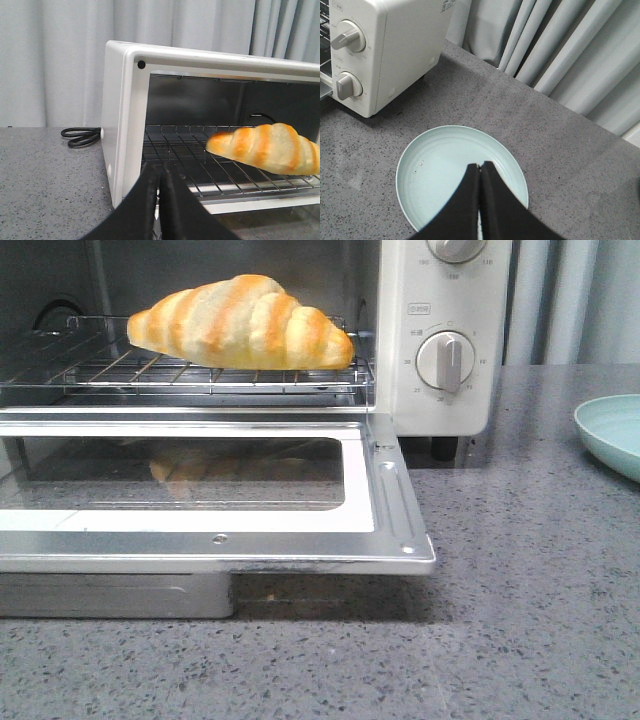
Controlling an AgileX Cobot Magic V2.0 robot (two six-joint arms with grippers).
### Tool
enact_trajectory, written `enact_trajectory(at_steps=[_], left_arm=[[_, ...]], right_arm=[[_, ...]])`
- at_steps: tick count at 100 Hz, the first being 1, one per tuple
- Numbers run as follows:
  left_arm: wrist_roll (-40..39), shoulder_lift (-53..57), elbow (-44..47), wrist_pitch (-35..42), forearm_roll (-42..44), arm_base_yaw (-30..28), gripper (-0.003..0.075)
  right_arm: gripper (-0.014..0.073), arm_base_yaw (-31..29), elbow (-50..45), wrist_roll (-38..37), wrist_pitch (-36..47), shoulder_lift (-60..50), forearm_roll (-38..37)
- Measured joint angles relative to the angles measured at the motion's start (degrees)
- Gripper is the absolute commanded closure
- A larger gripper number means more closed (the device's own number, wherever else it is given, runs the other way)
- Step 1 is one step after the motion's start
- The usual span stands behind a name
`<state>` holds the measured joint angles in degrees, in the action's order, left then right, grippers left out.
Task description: Put bread in oven
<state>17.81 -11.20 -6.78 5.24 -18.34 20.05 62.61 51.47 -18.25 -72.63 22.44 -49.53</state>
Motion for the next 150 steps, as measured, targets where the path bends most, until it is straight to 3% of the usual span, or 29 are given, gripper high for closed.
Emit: enact_trajectory(at_steps=[37,59,85,99,121,150], left_arm=[[0.00,0.00,0.00,0.00,0.00,0.00,0.0741],[0.00,0.00,0.00,0.00,0.00,0.00,0.0741],[0.00,0.00,0.00,0.00,0.00,0.00,0.0741],[0.00,0.00,0.00,0.00,0.00,0.00,0.0741],[0.00,0.00,0.00,0.00,0.00,0.00,0.0741],[0.00,0.00,0.00,0.00,0.00,0.00,0.0741]], right_arm=[[0.0663,0.00,0.00,-1.73,0.60,-0.15,1.72],[0.0663,0.00,-6.34,-2.62,10.45,-0.83,4.23],[0.0663,-1.63,-18.18,-2.70,25.53,-2.98,12.16],[0.0663,-7.54,-23.60,-2.70,33.61,-3.28,20.29],[0.0663,-23.21,-31.75,-2.32,47.30,-3.28,32.56],[0.0663,-38.63,-42.26,14.43,65.06,-3.28,47.33]])
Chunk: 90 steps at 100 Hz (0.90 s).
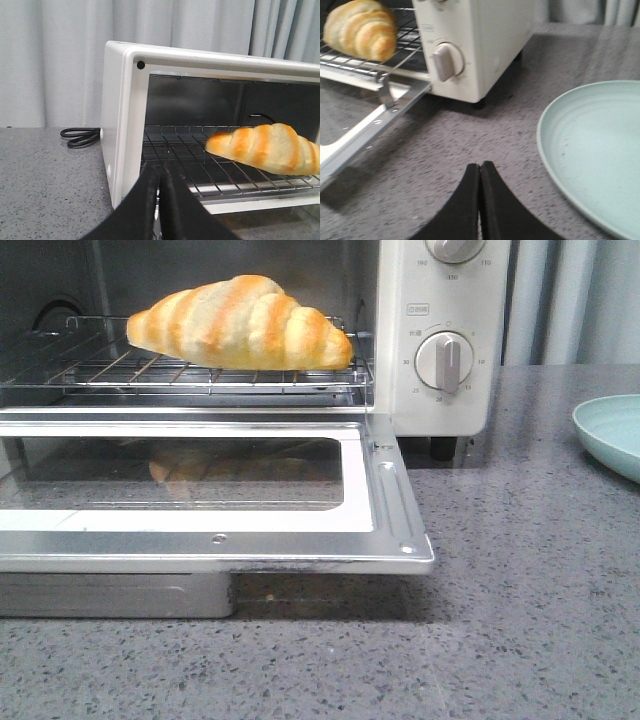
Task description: Put bread in oven
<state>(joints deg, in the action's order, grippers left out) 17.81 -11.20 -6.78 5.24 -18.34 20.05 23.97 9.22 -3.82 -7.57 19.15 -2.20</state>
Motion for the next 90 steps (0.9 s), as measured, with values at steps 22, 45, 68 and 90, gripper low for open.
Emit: enact_trajectory(at_steps=[22,45,68,90], left_arm=[[0.00,0.00,0.00,0.00,0.00,0.00,0.0741],[0.00,0.00,0.00,0.00,0.00,0.00,0.0741],[0.00,0.00,0.00,0.00,0.00,0.00,0.0741],[0.00,0.00,0.00,0.00,0.00,0.00,0.0741]], right_arm=[[0.0663,-3.99,-5.75,9.12,9.12,0.00,2.20],[0.0663,-9.49,-9.78,11.94,14.93,0.00,4.32],[0.0663,-14.59,-9.78,12.10,18.42,-0.68,4.59],[0.0663,-18.63,-9.78,12.22,16.81,-6.20,2.20]])
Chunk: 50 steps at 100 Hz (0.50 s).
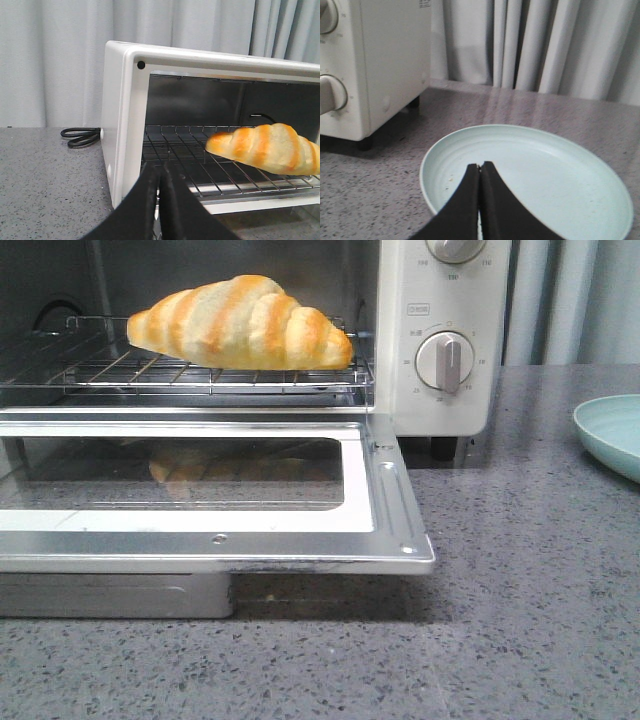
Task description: Put bread in oven
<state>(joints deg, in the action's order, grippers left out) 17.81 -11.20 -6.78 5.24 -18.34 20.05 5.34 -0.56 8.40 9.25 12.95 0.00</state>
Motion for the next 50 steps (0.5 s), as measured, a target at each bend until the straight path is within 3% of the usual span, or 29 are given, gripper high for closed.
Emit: enact_trajectory(at_steps=[50], left_arm=[[0.00,0.00,0.00,0.00,0.00,0.00,0.0741]], right_arm=[[0.0663,-2.33,0.00,0.12,-15.35,-9.80,-0.96]])
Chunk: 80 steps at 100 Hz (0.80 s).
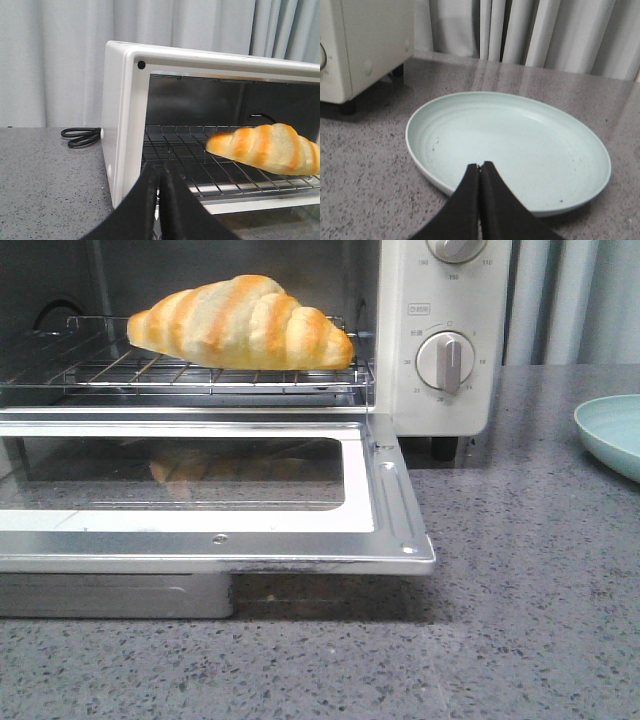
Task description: Put bread in oven
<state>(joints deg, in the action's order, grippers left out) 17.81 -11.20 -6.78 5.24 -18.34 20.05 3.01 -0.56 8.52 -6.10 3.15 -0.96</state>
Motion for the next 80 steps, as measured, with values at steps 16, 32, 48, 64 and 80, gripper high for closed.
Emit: enact_trajectory(at_steps=[16,32,48,64,80], left_arm=[[0.00,0.00,0.00,0.00,0.00,0.00,0.0741],[0.00,0.00,0.00,0.00,0.00,0.00,0.0741],[0.00,0.00,0.00,0.00,0.00,0.00,0.0741],[0.00,0.00,0.00,0.00,0.00,0.00,0.0741],[0.00,0.00,0.00,0.00,0.00,0.00,0.0741]], right_arm=[[0.0663,-0.49,0.00,0.00,-3.81,-2.63,0.00],[0.0663,-2.31,0.00,0.11,-6.39,-3.50,0.00],[0.0663,-3.15,0.00,0.11,-8.21,-3.50,0.00],[0.0663,-3.28,0.00,0.11,-11.15,-3.50,0.00],[0.0663,-3.28,0.00,0.11,-12.36,-3.50,0.00]])
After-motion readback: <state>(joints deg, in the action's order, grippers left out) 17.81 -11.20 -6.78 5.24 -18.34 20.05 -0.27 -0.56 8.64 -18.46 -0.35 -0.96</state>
